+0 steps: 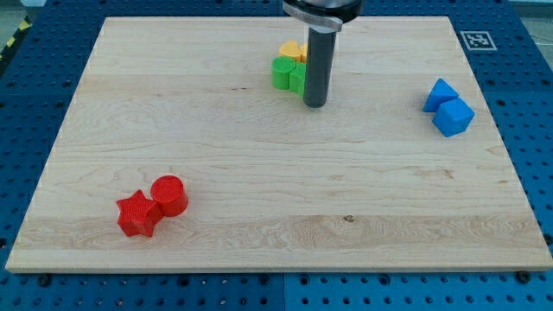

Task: Move your arm towards the blue blocks

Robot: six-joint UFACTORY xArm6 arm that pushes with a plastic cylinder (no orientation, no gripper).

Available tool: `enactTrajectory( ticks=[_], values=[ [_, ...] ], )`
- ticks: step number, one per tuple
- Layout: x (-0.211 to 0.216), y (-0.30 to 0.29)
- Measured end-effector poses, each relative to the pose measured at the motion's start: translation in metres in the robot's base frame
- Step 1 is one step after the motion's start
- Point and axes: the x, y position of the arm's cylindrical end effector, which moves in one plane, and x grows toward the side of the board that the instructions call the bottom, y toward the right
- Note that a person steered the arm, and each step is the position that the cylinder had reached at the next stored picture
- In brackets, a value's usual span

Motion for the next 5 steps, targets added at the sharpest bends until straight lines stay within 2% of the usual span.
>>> enactTrajectory(
  ticks=[3,4,5],
  values=[
    [-0.009,0.0],
    [0.029,0.016],
    [0.081,0.057]
  ],
)
